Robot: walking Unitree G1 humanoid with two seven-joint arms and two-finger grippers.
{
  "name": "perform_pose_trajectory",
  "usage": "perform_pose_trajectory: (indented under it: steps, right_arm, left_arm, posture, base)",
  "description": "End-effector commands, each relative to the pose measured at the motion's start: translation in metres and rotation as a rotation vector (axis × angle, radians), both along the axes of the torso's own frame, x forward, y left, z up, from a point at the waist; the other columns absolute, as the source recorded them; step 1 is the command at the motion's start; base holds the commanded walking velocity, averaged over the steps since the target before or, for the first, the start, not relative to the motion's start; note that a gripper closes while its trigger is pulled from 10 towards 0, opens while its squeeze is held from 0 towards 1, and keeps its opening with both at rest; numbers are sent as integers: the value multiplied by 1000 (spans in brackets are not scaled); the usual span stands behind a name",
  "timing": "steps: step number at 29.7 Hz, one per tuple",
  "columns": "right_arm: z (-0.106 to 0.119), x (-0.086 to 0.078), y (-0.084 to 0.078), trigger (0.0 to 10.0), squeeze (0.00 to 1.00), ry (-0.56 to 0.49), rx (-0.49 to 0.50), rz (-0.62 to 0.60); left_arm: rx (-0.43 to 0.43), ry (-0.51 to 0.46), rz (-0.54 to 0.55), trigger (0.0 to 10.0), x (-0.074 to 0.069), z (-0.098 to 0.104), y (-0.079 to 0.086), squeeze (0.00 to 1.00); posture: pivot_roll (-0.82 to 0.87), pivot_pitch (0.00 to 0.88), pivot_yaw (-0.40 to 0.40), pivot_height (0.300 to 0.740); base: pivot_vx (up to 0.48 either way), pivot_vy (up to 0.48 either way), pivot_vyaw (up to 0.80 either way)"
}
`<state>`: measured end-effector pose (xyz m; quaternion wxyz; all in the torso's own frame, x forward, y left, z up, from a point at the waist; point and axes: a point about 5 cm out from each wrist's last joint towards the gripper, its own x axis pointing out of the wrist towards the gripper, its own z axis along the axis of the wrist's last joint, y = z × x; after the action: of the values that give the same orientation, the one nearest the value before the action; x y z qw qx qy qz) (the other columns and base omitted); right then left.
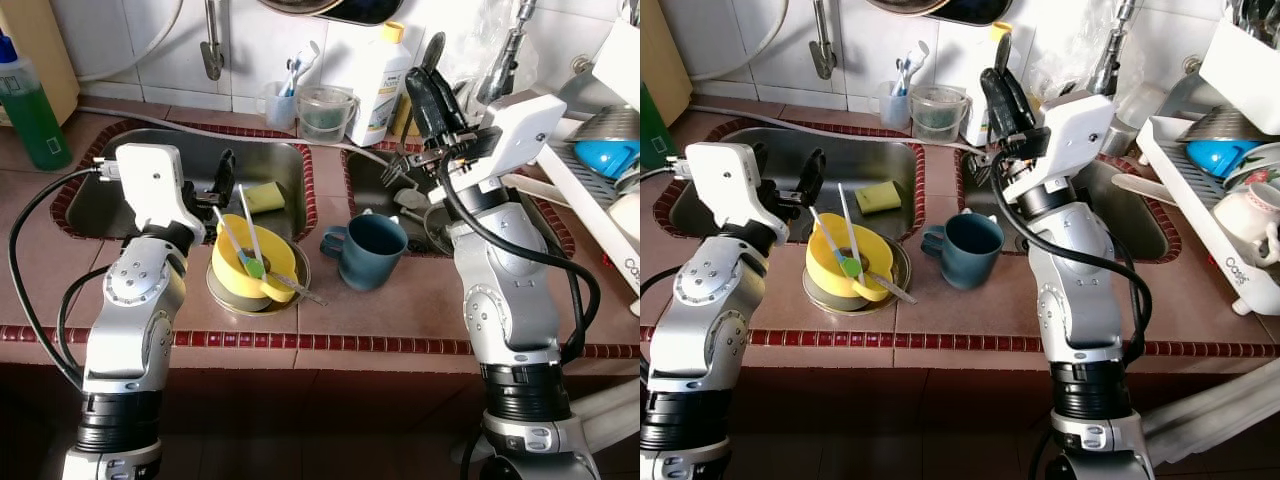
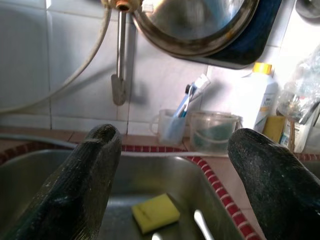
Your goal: Kitchen organization
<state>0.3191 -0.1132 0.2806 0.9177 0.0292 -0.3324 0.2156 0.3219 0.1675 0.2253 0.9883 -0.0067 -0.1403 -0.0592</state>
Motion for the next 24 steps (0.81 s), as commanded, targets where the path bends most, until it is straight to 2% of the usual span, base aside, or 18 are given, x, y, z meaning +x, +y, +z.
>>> perform_pose_trajectory:
  steps: [1,13,15,24]
  right_arm:
    - [5,-1,-5,10000,0,-20,-3,-17]
    - [6,-1,-7,10000,0,-23,-8,-22]
    - [7,-1,-8,10000,0,-24,-9,-22]
    - [8,-1,-9,10000,0,-25,-11,-24]
  left_arm:
    - [1,-17,-6,10000,0,6,-4,0]
    - [1,-22,-6,10000,0,6,-5,0]
    - [-35,-60,-22,10000,-2,9,-7,0]
    - [-30,-77,-28,10000,-3,11,-9,0]
  posture:
    - [-156,78,-94,740]
    - [-158,80,-96,740]
    - [-160,79,-96,740]
    - [-162,80,-98,740]
  base:
    - [480,0,0]
    - [455,0,0]
    - [0,0,0]
    - [0,0,0]
